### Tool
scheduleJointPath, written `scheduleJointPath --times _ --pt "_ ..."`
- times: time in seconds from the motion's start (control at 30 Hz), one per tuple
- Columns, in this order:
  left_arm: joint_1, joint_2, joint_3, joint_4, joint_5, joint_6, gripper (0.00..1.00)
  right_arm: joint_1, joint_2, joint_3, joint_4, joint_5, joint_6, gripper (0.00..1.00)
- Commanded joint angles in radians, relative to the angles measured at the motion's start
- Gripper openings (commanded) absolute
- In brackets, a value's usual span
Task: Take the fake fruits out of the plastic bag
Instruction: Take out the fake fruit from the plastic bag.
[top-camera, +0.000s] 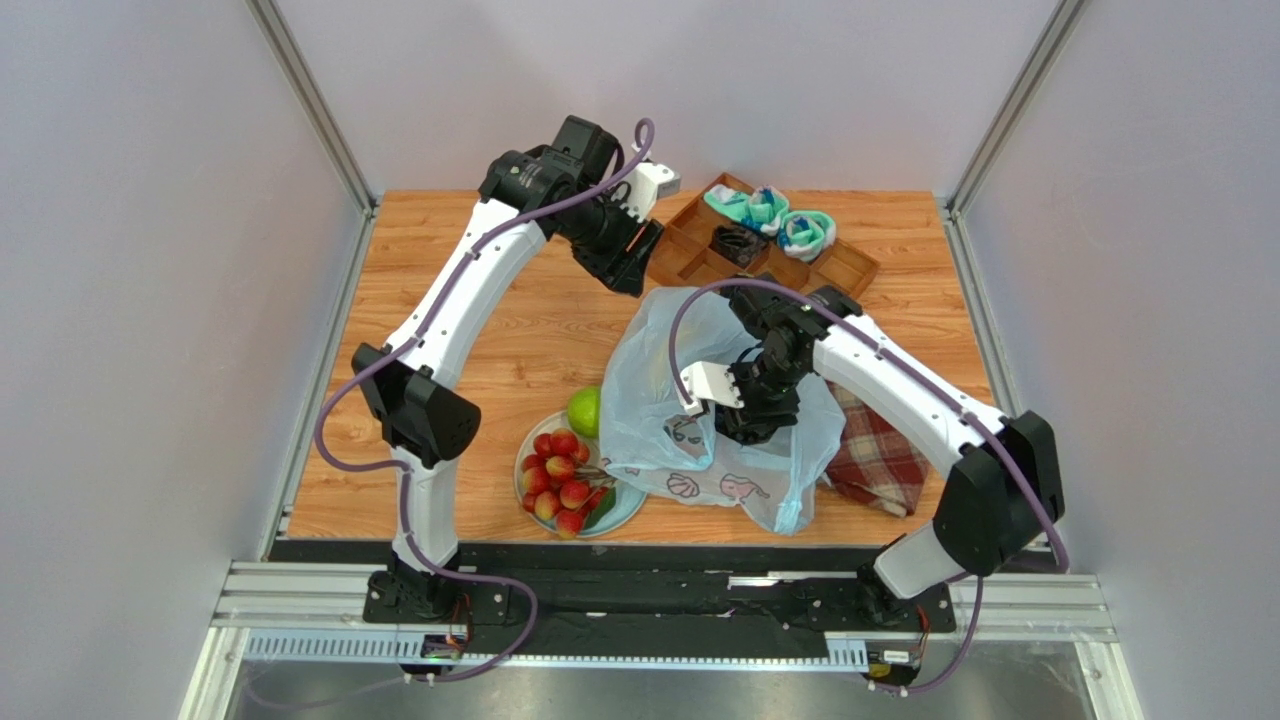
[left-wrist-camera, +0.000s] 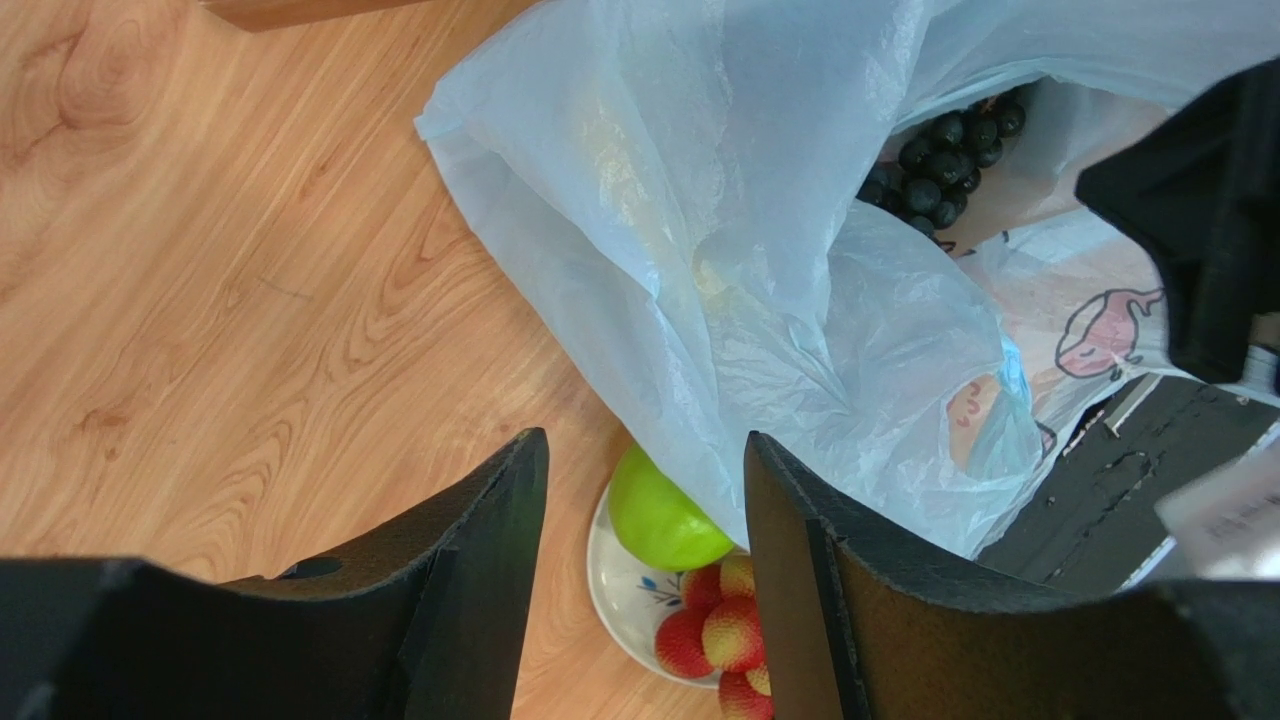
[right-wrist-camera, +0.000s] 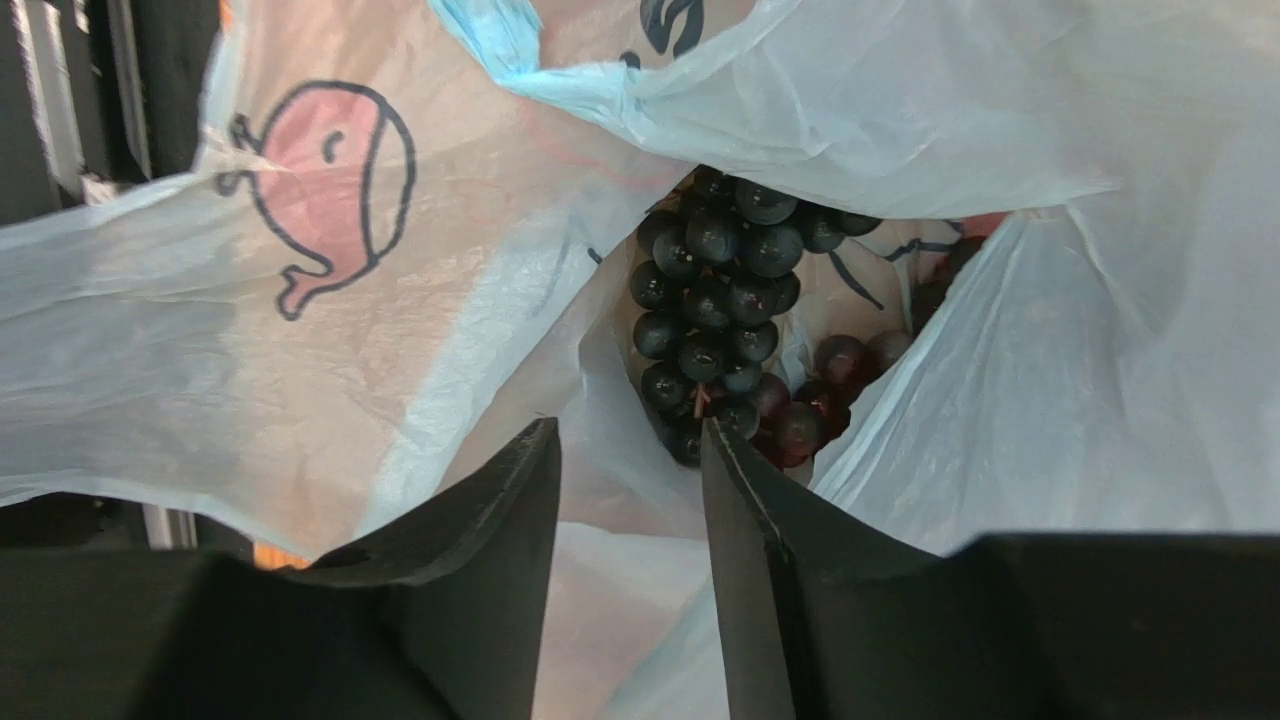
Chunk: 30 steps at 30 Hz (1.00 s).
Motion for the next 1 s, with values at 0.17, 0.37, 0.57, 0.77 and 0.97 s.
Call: scheduleJointPath --times 0.17,0.37,0.57,0.77,0.97 --pt "0.01 -0.088 -0.055 -0.009 -0.016 -0.001 0.65 -0.022 0.173 -0.008 0.178 0.09 -0.083 0.51" --pt "0.019 -0.144 -0.127 -0.024 -0.034 0.01 0.65 -0.052 0.308 0.061 0.201 0.085 -0.069 0.5" --pt "0.019 -0.182 -0.171 -0.029 -0.052 0.021 0.65 -0.052 0.344 0.078 0.088 0.015 -0.095 0.45" --pt "0.024 -0.217 -0.193 -0.038 -0.056 0.021 0.66 -0.061 0.316 0.15 -0.018 -0.028 -0.017 0.01" --pt "0.036 -0.323 -0.246 -0.038 0.065 0.079 0.65 -0.059 0.129 0.281 -0.21 -0.096 0.034 0.0"
